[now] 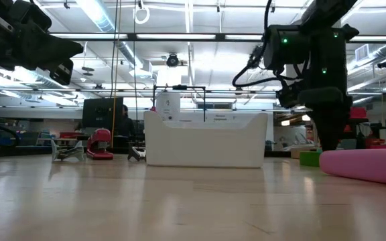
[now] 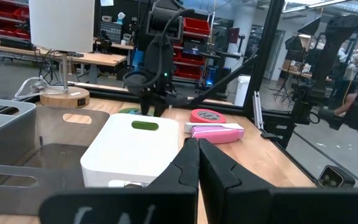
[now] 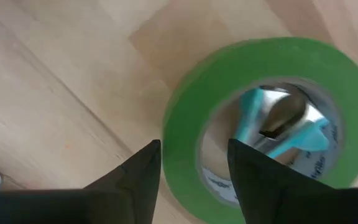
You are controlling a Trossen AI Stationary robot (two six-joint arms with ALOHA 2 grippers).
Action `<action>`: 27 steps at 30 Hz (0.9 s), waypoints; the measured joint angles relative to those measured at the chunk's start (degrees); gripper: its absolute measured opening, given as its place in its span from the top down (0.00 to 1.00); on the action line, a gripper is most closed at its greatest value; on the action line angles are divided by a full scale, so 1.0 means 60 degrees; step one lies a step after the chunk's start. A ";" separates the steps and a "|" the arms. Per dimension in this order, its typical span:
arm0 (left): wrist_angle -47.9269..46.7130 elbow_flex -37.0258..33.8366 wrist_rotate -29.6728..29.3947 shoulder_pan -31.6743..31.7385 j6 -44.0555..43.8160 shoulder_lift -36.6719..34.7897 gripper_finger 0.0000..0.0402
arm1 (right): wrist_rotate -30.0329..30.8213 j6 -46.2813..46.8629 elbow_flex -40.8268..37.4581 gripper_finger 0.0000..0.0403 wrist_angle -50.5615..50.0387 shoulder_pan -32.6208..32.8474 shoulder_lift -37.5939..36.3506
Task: Pick and place Stapler, Stapler remover, tape
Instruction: Put the right green tape in the black bin
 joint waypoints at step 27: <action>0.0004 0.0004 0.0000 -0.0003 0.0000 0.0000 0.99 | 0.0004 -0.0132 0.0004 0.54 0.0803 0.0277 0.0791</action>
